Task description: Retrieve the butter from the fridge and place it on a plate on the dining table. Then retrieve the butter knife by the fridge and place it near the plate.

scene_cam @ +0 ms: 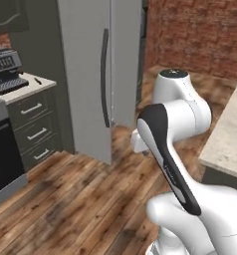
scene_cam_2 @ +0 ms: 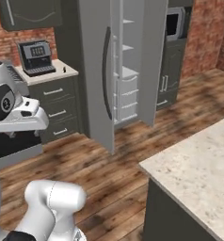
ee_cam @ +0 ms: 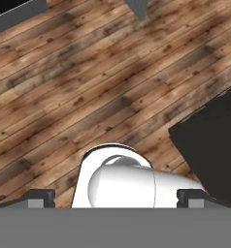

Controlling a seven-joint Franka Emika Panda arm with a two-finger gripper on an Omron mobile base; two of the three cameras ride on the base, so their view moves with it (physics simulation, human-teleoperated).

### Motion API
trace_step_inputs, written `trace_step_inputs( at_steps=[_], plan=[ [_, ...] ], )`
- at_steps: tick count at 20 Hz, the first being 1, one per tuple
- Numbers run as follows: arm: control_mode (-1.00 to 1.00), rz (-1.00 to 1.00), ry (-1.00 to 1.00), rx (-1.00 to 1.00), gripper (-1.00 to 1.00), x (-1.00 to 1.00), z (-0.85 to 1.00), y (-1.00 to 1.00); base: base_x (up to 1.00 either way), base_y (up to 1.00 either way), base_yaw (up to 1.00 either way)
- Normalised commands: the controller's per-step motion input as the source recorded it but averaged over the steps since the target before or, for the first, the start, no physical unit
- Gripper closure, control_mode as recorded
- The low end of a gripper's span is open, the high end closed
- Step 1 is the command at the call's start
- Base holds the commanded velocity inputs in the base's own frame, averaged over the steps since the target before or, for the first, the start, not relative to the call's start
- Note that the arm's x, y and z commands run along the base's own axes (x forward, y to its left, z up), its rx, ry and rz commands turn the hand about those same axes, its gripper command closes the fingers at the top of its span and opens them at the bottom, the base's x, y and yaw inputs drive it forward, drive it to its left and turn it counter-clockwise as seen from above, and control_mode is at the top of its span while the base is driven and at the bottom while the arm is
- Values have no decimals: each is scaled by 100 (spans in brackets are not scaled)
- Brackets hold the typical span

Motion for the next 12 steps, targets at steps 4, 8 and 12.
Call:
trace_step_inputs(
  at_steps=[4,8,12],
  plan=[
    [100,0,0,0,-100,0,0,0,98,53,4],
    [100,0,0,0,-100,0,0,0,86,1,22],
    [100,0,0,0,-100,0,0,0,100,0,9]
  ],
)
